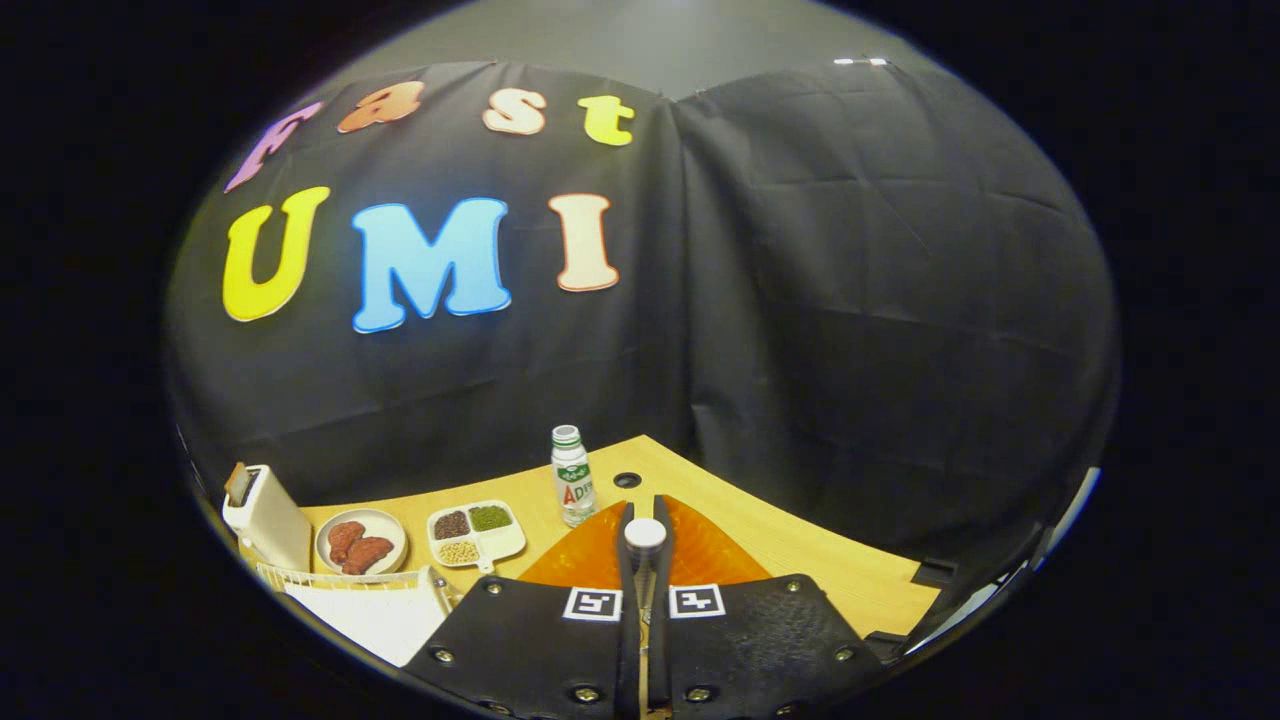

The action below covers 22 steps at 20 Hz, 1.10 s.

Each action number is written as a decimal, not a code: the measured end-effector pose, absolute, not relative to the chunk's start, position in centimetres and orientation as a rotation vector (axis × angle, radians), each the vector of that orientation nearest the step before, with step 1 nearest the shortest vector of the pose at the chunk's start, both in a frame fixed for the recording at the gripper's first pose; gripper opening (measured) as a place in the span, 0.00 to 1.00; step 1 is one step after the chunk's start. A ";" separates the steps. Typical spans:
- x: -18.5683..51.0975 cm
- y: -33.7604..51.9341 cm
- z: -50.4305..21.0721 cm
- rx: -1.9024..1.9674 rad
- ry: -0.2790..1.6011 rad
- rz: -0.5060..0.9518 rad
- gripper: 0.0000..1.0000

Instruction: Take the plate from the dish rack, then take the spoon from the basket and place it into the plate.

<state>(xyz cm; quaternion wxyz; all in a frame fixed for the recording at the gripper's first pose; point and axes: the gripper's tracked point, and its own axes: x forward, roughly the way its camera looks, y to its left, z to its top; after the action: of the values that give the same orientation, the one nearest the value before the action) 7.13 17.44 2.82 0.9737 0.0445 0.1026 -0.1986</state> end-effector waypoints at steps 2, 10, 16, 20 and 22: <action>5.5 20.6 3.7 0.081 0.197 -0.348 0.03; -1.7 35.1 3.3 0.014 0.223 -0.059 0.03; -6.7 44.7 0.4 -0.045 0.268 0.127 0.03; -9.1 49.1 -3.1 -0.093 0.311 0.211 0.03; -9.8 50.8 -4.5 -0.107 0.317 0.239 0.03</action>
<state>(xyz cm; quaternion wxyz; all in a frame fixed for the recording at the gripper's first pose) -9.77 50.80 -4.46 0.9789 -0.0530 0.1576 0.1187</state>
